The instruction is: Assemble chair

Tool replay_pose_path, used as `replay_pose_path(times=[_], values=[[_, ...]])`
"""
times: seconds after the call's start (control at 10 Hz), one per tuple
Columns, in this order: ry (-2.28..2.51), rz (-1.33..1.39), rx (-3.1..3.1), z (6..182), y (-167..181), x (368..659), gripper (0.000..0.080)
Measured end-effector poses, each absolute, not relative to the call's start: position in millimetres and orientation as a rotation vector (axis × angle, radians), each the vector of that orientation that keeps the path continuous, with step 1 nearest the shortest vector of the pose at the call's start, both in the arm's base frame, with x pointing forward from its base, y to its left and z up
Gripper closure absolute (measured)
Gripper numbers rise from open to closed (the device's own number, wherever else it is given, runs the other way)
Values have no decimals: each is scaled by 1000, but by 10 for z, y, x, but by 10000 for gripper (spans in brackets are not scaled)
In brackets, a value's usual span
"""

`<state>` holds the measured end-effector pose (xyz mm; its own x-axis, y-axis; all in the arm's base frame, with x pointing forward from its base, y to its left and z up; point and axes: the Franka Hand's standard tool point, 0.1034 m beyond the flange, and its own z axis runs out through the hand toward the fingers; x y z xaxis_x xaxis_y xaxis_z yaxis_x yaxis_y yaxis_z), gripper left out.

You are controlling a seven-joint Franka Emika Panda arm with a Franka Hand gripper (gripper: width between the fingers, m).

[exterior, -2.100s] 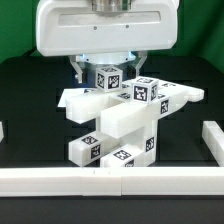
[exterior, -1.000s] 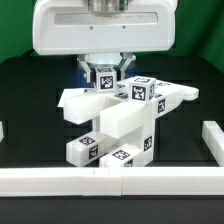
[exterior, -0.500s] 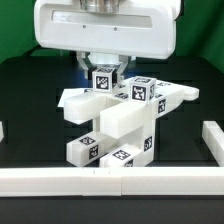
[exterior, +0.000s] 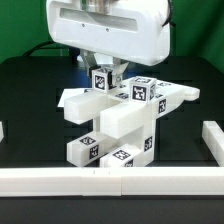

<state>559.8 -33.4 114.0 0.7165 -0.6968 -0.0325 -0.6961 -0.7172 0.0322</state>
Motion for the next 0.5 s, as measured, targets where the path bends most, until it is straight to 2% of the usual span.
replay_pose_path(times=[0.1,0.2,0.3,0.4,0.5], values=[[-1146,-66,2906,1139,-333,5598,512],[-1113,-66,2919,1139,-329,5598,406],[-1100,-66,2924,1141,-320,5600,266],[-1050,-74,2941,1146,-301,5599,187],[-855,-74,3005,1149,-291,5602,187]])
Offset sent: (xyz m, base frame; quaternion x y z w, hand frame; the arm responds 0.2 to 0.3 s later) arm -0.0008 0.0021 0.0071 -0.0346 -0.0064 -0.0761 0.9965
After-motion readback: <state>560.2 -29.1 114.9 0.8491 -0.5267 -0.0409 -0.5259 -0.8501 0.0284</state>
